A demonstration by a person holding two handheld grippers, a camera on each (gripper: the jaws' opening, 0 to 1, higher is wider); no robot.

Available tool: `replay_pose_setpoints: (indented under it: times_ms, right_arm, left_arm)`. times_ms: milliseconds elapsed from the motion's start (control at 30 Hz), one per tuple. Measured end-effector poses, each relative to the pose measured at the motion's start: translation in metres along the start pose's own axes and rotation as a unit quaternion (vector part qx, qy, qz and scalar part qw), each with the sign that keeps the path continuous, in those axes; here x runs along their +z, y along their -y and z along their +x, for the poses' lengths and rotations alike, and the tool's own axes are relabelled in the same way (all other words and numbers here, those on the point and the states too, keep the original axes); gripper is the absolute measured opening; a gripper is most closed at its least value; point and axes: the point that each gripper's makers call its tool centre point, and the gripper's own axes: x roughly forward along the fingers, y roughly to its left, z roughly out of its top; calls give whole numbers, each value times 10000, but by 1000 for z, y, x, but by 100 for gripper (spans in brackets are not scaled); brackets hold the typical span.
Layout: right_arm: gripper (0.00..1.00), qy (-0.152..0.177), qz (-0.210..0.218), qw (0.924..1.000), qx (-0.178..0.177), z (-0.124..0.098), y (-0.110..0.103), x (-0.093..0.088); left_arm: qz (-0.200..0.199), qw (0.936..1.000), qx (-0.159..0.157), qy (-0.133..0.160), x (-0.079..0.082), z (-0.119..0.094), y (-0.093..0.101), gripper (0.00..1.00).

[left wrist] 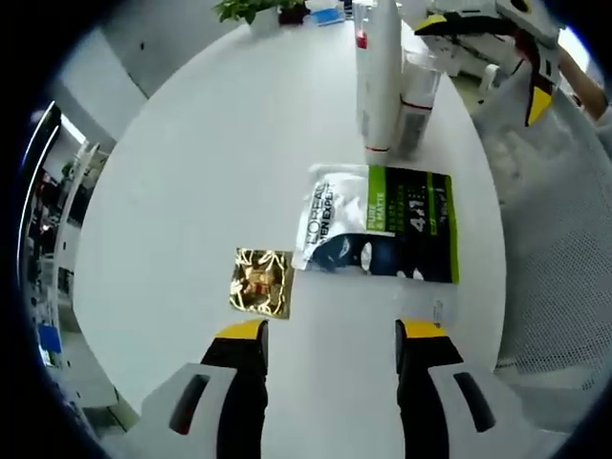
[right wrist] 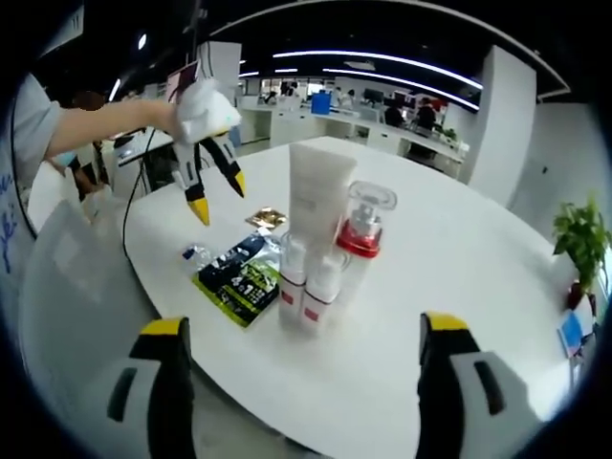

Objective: Arrange the skincare products in the storage area until every visible bottle or jar stands upright without overlapping.

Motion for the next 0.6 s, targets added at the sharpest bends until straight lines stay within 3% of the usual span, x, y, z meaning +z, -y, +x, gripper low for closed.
replay_pose_setpoints:
  times_ms: [600]
  right_arm:
    - [100, -132, 117, 9998, -57, 3, 8, -5]
  left_arm:
    - [-352, 9992, -106, -133, -6, 22, -17, 45]
